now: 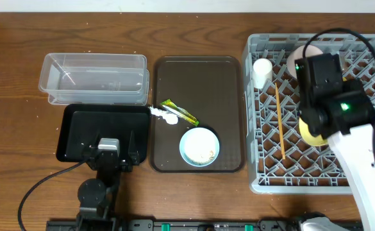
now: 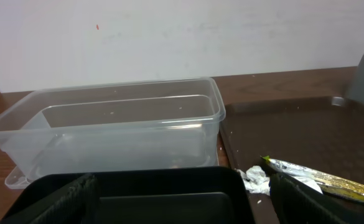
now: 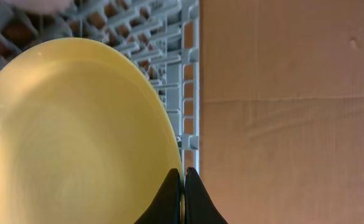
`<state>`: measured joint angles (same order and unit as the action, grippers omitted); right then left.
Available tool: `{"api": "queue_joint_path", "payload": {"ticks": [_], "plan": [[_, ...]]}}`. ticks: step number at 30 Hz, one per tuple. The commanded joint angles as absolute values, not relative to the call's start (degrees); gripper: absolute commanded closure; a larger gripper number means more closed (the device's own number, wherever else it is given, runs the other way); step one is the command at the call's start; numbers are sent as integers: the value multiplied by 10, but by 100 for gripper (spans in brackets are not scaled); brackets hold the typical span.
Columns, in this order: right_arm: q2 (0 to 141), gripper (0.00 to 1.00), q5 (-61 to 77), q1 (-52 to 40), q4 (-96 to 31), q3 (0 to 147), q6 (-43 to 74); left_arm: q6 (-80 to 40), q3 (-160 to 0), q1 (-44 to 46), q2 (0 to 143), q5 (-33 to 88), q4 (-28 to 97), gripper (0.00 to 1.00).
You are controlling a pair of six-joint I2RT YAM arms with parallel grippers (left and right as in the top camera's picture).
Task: Sort waste into correct bins and load items into the dishwasher rack
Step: 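Lift the yellow plate and carry it over the dish rack, then lower the yellow plate upright into the rack slots and release it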
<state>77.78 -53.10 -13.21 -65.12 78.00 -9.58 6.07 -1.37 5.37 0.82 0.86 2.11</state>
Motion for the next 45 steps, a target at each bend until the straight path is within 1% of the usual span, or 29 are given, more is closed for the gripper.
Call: {"api": "queue_joint_path", "payload": {"ticks": [1, 6, 9, 13, 19, 24, 30, 36, 42, 45], "plan": [[813, 99, -553, -117, -652, 777, -142, 64, -2, 56, 7, -7, 42, 10], [857, 99, -555, -113, -641, 777, -194, 64, -2, 56, 7, -7, 42, 10], [873, 99, -555, -113, -605, 777, -232, 64, -2, 56, 7, -7, 42, 10], [875, 99, -555, -113, -570, 777, -257, 64, -2, 56, 7, -7, 42, 10], [873, 99, -568, -113, -517, 777, -392, 64, -2, 56, 7, -7, 42, 10], [867, 99, -598, -113, -484, 777, -444, 64, -2, 56, 7, -7, 42, 10], [862, 99, -600, -113, -443, 777, -497, 64, -2, 56, 7, -7, 42, 10], [862, 99, -590, -112, -443, 777, -493, 64, -2, 56, 7, -7, 42, 10], [863, 99, -472, -100, -460, 775, -478, 64, -2, 56, 7, -7, 42, 10], [863, 99, -454, -91, -460, 774, -465, 64, -2, 56, 7, -7, 42, 10]]}}
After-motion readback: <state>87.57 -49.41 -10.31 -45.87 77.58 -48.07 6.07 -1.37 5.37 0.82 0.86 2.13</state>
